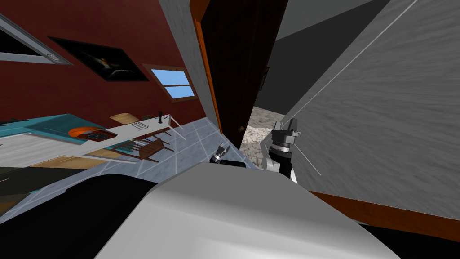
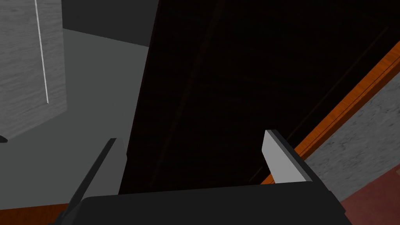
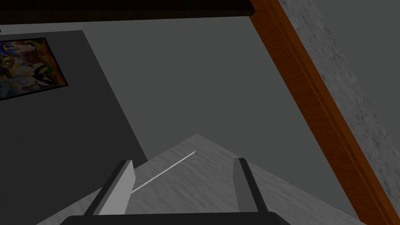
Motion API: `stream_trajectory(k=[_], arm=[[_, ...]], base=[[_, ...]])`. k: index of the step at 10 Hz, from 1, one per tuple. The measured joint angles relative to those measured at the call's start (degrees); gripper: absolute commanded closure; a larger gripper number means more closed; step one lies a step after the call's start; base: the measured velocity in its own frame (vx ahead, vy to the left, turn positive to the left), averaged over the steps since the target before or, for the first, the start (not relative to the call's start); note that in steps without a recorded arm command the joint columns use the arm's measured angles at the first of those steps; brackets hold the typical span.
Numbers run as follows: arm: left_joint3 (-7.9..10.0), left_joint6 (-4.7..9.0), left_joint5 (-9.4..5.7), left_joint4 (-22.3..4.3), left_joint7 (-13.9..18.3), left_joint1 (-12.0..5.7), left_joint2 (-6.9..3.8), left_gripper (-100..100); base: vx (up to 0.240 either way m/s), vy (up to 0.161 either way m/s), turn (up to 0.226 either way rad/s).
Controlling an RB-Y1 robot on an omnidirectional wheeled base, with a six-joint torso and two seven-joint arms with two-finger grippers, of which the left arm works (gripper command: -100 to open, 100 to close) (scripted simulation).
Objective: Push the door open
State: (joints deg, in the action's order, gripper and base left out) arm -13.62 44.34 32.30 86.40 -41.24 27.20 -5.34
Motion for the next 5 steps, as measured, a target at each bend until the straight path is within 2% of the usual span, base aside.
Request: stream_trajectory(k=[5], arm=[[-1.64, 1.67, 2.91, -4.12, -4.84, -0.68, 0.47, -100]], base=[[0.101, 0.020, 0.030]])
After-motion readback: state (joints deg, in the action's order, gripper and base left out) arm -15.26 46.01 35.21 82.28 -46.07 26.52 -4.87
